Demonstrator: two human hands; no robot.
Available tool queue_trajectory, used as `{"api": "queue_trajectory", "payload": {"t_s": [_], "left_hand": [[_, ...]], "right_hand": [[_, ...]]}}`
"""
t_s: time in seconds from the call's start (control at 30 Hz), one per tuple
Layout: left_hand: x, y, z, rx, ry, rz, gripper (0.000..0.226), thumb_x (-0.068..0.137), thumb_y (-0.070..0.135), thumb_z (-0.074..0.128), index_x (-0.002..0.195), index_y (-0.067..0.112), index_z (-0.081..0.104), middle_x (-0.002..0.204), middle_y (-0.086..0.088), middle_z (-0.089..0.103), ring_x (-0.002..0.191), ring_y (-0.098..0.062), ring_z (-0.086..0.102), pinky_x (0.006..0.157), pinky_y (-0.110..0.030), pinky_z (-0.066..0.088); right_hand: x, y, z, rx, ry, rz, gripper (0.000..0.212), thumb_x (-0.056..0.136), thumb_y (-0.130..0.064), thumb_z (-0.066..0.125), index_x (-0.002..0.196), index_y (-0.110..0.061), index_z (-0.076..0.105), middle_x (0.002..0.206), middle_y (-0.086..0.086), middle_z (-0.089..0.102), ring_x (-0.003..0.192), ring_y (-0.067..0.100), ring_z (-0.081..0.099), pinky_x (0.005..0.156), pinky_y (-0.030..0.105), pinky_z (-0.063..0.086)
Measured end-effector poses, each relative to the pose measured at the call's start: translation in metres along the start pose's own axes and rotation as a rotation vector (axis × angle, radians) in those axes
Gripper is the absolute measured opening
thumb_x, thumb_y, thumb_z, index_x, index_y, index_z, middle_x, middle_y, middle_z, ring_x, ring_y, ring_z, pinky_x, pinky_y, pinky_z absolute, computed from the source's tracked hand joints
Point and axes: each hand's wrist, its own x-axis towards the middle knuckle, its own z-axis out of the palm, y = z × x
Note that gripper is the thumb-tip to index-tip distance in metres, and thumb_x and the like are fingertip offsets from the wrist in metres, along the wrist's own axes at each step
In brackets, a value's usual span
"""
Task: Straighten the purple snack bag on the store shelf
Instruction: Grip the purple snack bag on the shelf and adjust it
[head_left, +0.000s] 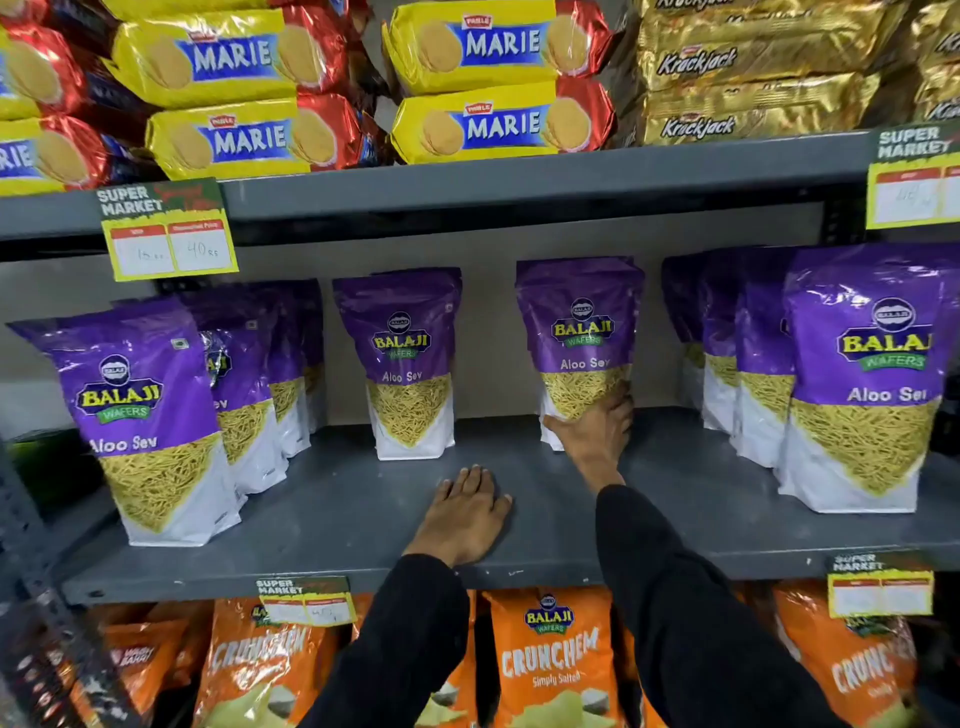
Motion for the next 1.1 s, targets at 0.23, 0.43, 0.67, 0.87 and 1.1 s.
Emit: {"api": "queue_trajectory", "payload": {"t_s": [0.23, 0.43, 0.67, 0.87, 1.1], "left_hand": [[0.0, -0.001, 0.0, 0.014, -0.001, 0.004, 0.065, 0.108, 0.043, 0.021, 0.161, 0.007, 0.022, 0.171, -0.012, 0.02, 0.162, -0.027, 0.015, 0.131, -0.048, 0.013], [0.002, -0.002, -0.001, 0.017, -0.024, 0.004, 0.065, 0.108, 0.044, 0.021, 0.163, 0.008, 0.019, 0.172, -0.011, 0.017, 0.162, -0.027, 0.013, 0.131, -0.046, 0.011], [0.002, -0.001, -0.002, 0.007, -0.014, 0.01, 0.063, 0.109, 0.043, 0.025, 0.16, 0.007, 0.025, 0.172, -0.012, 0.021, 0.161, -0.028, 0.016, 0.13, -0.046, 0.013], [0.001, 0.0, -0.005, 0.037, -0.016, 0.019, 0.06, 0.109, 0.041, 0.026, 0.157, 0.005, 0.03, 0.168, -0.013, 0.026, 0.159, -0.028, 0.021, 0.129, -0.047, 0.016], [-0.003, 0.004, -0.007, 0.048, -0.024, 0.008, 0.059, 0.109, 0.041, 0.025, 0.154, 0.004, 0.033, 0.164, -0.014, 0.031, 0.156, -0.029, 0.026, 0.127, -0.047, 0.019]], "right_hand": [[0.002, -0.003, 0.005, 0.013, 0.023, -0.031, 0.136, 0.064, -0.039, 0.093, 0.156, 0.003, 0.002, 0.157, 0.03, 0.019, 0.146, 0.046, 0.026, 0.116, 0.058, 0.031], [-0.002, -0.001, 0.001, -0.029, 0.039, -0.054, 0.131, 0.067, -0.04, 0.091, 0.156, 0.003, 0.004, 0.156, 0.031, 0.022, 0.143, 0.047, 0.029, 0.112, 0.059, 0.036], [-0.023, 0.003, -0.011, -0.01, 0.071, -0.054, 0.134, 0.063, -0.039, 0.093, 0.156, 0.001, 0.005, 0.154, 0.028, 0.027, 0.141, 0.044, 0.033, 0.109, 0.058, 0.04], [-0.048, 0.008, -0.026, 0.001, 0.081, -0.067, 0.137, 0.063, -0.042, 0.092, 0.158, -0.005, 0.001, 0.156, 0.026, 0.027, 0.144, 0.042, 0.031, 0.112, 0.057, 0.039], [-0.081, 0.022, -0.05, 0.017, 0.127, -0.092, 0.136, 0.064, -0.044, 0.092, 0.158, -0.007, 0.002, 0.158, 0.025, 0.025, 0.144, 0.041, 0.03, 0.113, 0.053, 0.036]]}}
